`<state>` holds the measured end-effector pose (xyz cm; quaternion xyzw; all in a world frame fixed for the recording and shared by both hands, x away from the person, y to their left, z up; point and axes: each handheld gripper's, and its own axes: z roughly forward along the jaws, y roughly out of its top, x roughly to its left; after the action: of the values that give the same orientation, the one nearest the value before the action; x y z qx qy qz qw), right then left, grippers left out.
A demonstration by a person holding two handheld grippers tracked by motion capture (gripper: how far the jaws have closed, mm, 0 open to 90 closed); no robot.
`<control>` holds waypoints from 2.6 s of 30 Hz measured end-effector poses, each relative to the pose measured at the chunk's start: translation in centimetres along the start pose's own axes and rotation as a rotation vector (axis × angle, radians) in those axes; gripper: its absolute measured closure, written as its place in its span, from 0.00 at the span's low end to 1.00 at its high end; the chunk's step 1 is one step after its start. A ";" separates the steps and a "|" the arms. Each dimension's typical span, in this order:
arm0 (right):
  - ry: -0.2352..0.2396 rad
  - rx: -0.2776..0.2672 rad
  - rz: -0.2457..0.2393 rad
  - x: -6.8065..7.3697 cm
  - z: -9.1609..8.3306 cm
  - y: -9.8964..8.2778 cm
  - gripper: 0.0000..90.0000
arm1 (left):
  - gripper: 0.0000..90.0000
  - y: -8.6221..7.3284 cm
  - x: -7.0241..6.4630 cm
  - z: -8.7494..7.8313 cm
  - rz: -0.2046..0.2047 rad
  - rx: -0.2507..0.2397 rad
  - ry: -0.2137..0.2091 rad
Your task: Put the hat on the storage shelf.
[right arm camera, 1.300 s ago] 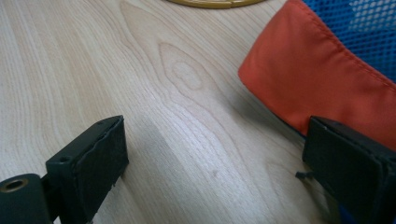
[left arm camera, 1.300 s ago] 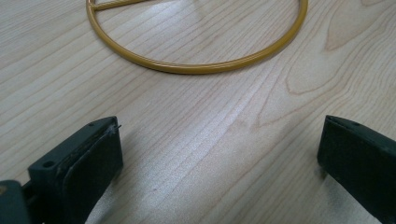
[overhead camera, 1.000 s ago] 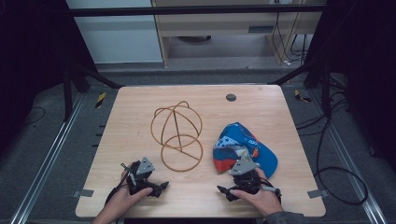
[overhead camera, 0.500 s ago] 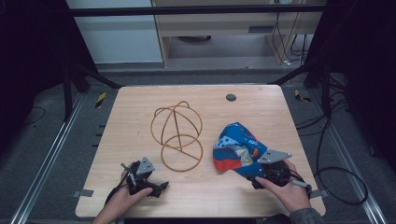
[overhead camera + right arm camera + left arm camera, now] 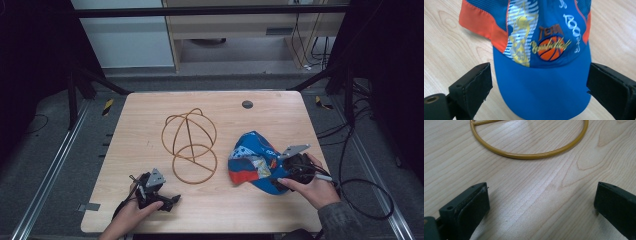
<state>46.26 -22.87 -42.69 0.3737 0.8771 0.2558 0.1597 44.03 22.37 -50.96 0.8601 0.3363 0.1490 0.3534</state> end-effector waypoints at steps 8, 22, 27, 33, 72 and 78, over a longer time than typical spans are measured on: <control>0.017 0.042 -0.034 -0.7 0.0 2.5 0.10 | 0.00 0.0 0.0 0.0 0.000 0.000 0.000; 0.035 0.087 -0.099 -0.8 0.5 5.8 0.18 | 0.00 0.0 0.0 0.0 -0.001 0.000 0.000; 0.047 0.104 -0.100 -1.0 1.4 6.1 0.26 | 0.00 0.0 0.0 0.0 0.000 0.000 0.000; 0.060 0.114 -0.083 -1.4 2.3 6.5 0.32 | 0.00 0.0 0.0 0.0 0.000 0.000 0.000; 0.178 0.118 -0.061 -1.7 2.7 7.1 0.99 | 0.00 0.0 0.0 0.0 0.000 0.000 0.000; 0.178 0.094 -0.075 -1.6 0.9 7.5 0.99 | 0.00 0.0 0.0 0.0 0.000 0.000 -0.001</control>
<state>52.04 -19.30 -38.99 0.3237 0.9123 0.2402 0.0728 44.03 22.37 -50.96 0.8601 0.3364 0.1486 0.3535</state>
